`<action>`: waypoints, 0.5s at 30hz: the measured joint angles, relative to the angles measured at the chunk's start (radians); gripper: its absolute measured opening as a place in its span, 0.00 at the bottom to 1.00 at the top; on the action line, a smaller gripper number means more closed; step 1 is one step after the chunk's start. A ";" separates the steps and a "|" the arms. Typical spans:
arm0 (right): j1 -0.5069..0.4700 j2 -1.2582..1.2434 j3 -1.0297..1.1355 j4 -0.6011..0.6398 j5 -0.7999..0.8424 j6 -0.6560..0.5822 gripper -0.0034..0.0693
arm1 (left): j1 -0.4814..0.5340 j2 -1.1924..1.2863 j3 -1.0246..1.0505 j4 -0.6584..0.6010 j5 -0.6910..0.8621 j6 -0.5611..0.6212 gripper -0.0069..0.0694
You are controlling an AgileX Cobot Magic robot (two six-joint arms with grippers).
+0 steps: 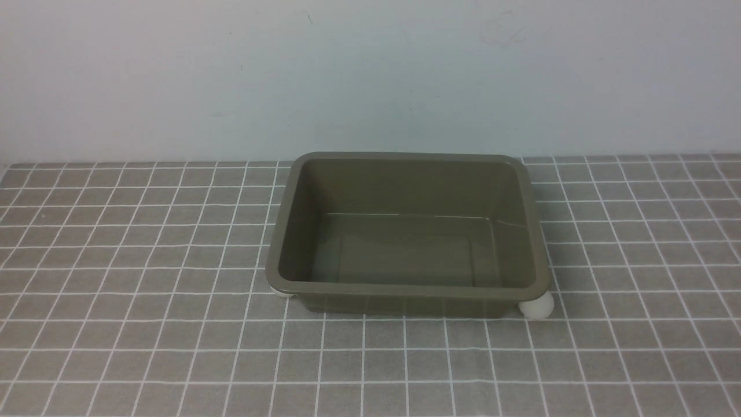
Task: Put the table tennis balls into the box on the grey coffee tablecloth.
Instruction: 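Reach for and grasp a ping pong ball on the table beside the basket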
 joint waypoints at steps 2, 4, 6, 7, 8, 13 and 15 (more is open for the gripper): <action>0.000 0.000 0.000 0.012 -0.033 0.001 0.03 | 0.000 0.116 -0.112 0.026 0.191 0.012 0.08; 0.001 0.000 -0.002 0.015 -0.038 0.002 0.03 | 0.000 0.275 -0.224 0.054 0.426 0.070 0.08; 0.005 0.000 -0.030 0.014 0.029 0.001 0.03 | 0.000 0.424 -0.303 0.070 0.608 0.139 0.08; 0.006 0.000 -0.060 0.010 0.068 -0.001 0.03 | 0.000 0.505 -0.335 0.076 0.670 0.184 0.08; 0.007 0.003 -0.099 0.004 0.122 -0.006 0.03 | 0.000 0.583 -0.361 0.076 0.713 0.218 0.08; 0.009 0.156 -0.330 -0.041 0.415 -0.092 0.03 | 0.000 0.908 -0.440 0.056 0.734 0.384 0.08; 0.009 0.232 -0.417 -0.053 0.538 -0.136 0.03 | 0.000 1.008 -0.466 0.051 0.715 0.415 0.08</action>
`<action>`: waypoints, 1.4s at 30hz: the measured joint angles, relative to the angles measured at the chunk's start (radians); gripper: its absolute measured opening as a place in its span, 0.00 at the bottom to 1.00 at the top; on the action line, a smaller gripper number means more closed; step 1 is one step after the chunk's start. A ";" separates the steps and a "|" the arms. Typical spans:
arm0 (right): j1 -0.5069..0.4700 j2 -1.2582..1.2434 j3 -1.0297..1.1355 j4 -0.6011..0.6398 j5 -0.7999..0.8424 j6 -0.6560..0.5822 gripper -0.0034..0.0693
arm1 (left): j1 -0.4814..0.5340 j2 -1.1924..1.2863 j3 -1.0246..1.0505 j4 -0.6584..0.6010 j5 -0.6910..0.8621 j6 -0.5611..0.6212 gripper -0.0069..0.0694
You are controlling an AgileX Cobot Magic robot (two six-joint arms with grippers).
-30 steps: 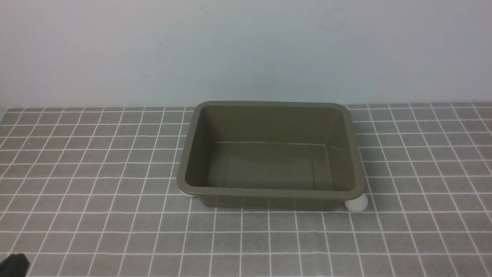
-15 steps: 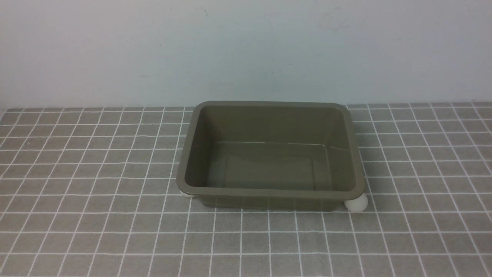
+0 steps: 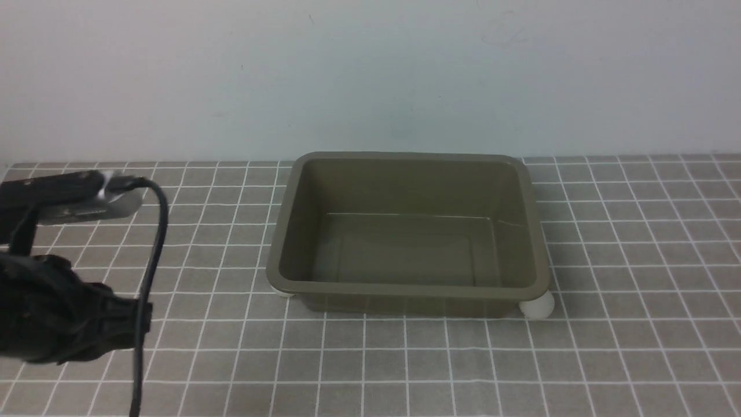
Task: Put the table tennis balls into the box on the grey coffee tablecloth.
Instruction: 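Reach for and grasp a ping pong ball on the table beside the basket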
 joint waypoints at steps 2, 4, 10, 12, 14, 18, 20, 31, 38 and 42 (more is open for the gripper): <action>0.000 0.149 -0.124 -0.016 0.197 -0.090 0.03 | 0.000 0.155 -0.057 -0.006 -0.035 0.019 0.08; 0.000 0.251 -0.213 -0.020 0.314 -0.160 0.03 | -0.009 0.265 -0.115 -0.006 -0.049 0.041 0.08; 0.000 0.390 -0.286 -0.006 0.394 -0.241 0.03 | -0.077 0.519 -0.295 -0.006 -0.087 0.065 0.08; 0.000 0.391 -0.286 -0.006 0.389 -0.247 0.03 | -0.092 0.567 -0.329 -0.007 -0.113 0.065 0.08; 0.000 0.391 -0.286 -0.006 0.381 -0.247 0.03 | -0.103 0.611 -0.358 -0.008 -0.137 0.065 0.08; 0.000 0.391 -0.286 -0.006 0.372 -0.247 0.03 | -0.117 0.667 -0.398 -0.008 -0.176 0.065 0.08; 0.000 0.391 -0.286 -0.007 0.362 -0.247 0.03 | -0.138 0.696 -0.426 -0.009 -0.204 0.069 0.08; 0.000 0.391 -0.286 -0.007 0.337 -0.247 0.03 | -0.226 0.754 -0.479 -0.012 -0.227 0.155 0.08; 0.000 0.391 -0.286 -0.007 0.336 -0.247 0.03 | -0.219 0.754 -0.480 0.007 -0.294 0.155 0.22; 0.000 0.391 -0.286 -0.007 0.335 -0.247 0.03 | -0.219 0.766 -0.480 0.006 -0.324 0.155 0.43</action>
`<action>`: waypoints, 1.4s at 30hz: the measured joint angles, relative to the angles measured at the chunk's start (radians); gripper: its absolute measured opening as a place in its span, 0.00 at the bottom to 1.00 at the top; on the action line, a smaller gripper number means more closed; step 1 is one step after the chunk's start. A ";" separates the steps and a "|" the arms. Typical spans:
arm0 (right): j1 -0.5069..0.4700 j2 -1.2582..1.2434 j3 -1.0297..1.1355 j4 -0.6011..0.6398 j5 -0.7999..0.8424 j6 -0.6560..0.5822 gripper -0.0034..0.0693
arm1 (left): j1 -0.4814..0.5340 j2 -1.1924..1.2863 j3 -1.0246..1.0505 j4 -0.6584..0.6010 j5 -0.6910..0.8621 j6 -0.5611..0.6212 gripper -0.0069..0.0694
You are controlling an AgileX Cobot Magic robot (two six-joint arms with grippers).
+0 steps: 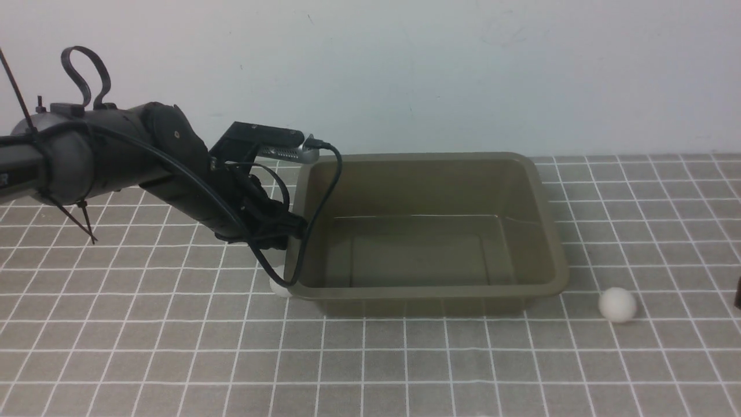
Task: Put the table tennis balls into the box on the grey coffee tablecloth.
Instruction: 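Reach for and grasp a ping pong ball on the table beside the basket, then drop the ball into the bin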
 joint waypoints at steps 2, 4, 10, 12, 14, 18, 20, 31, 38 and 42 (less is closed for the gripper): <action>0.000 0.000 0.000 0.000 0.000 0.000 0.03 | 0.000 0.018 0.000 0.000 0.001 0.000 0.55; 0.000 0.000 0.000 -0.001 0.000 0.000 0.03 | 0.000 0.039 0.000 -0.007 0.007 0.000 0.66; 0.000 0.001 0.000 -0.024 -0.017 0.001 0.03 | 0.000 0.093 0.000 -0.053 0.008 0.006 0.79; -0.001 0.013 -0.001 -0.069 -0.031 0.029 0.03 | 0.000 0.108 0.000 -0.058 0.008 0.006 0.80; -0.011 0.031 -0.005 -0.119 -0.040 0.077 0.03 | 0.000 0.118 0.000 -0.060 0.009 0.006 0.80; -0.066 0.162 -0.050 -0.339 -0.001 0.250 0.03 | 0.000 0.135 -0.002 -0.065 0.037 0.006 0.73; -0.094 0.235 -0.079 -0.439 0.041 0.313 0.03 | 0.000 0.136 -0.003 -0.068 0.040 0.006 0.61; -0.375 0.541 -0.167 -0.575 0.065 0.333 0.07 | 0.044 -0.001 -0.005 -0.002 0.140 -0.013 0.55; -0.429 0.802 -0.226 -0.456 -0.075 0.227 0.39 | -0.015 -0.092 -0.130 -0.062 0.257 -0.012 0.55; -0.439 0.931 -0.307 -0.448 -0.071 0.234 0.61 | -0.090 -0.042 -0.211 -0.079 0.295 -0.012 0.55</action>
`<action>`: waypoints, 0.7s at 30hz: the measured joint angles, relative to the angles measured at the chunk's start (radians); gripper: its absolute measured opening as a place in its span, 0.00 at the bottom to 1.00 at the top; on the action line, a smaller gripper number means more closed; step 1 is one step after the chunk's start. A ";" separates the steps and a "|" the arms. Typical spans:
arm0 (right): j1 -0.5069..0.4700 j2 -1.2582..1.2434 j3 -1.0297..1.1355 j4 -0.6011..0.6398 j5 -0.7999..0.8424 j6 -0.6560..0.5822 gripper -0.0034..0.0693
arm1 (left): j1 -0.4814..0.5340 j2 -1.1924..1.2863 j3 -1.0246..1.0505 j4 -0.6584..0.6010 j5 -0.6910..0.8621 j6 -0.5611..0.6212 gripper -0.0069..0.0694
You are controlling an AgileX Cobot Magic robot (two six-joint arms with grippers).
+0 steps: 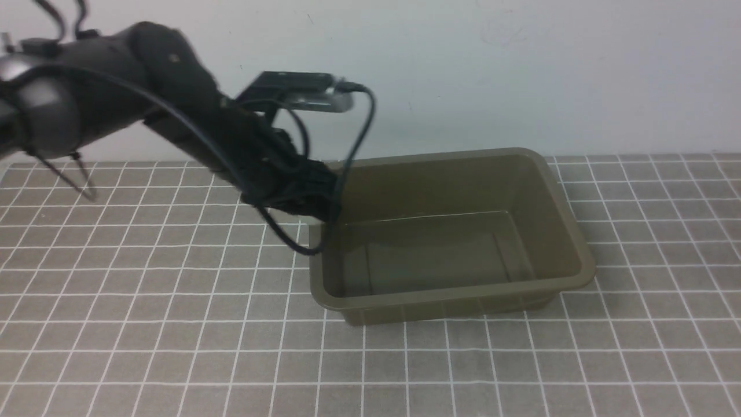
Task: Put the table tennis balls into the box on the grey coffee tablecloth.
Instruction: 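Drop the ball into the bin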
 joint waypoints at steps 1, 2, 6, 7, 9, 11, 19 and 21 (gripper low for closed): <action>0.000 0.035 -0.026 0.002 0.005 0.000 0.68 | -0.021 0.025 -0.023 -0.001 0.000 0.000 0.55; 0.000 0.070 -0.046 0.006 0.010 0.000 0.72 | -0.035 0.047 -0.042 -0.001 -0.001 0.000 0.55; 0.000 0.194 -0.103 0.013 0.029 0.000 0.80 | -0.061 0.135 -0.106 0.002 -0.003 0.000 0.55; 0.000 0.213 -0.110 0.010 0.030 0.000 0.80 | -0.062 0.148 -0.114 0.002 -0.003 0.000 0.55; 0.000 0.246 -0.126 -0.008 0.028 0.003 0.81 | -0.063 0.182 -0.134 0.004 -0.003 0.000 0.55; 0.000 0.269 -0.134 -0.045 0.021 0.032 0.81 | -0.064 0.214 -0.149 0.007 -0.003 0.000 0.57; 0.000 0.341 -0.143 -0.138 0.004 0.104 0.79 | -0.062 0.221 -0.153 0.019 0.019 -0.017 0.81; 0.000 0.369 -0.143 -0.144 0.003 0.106 0.74 | -0.056 0.207 -0.164 0.023 0.040 -0.038 0.78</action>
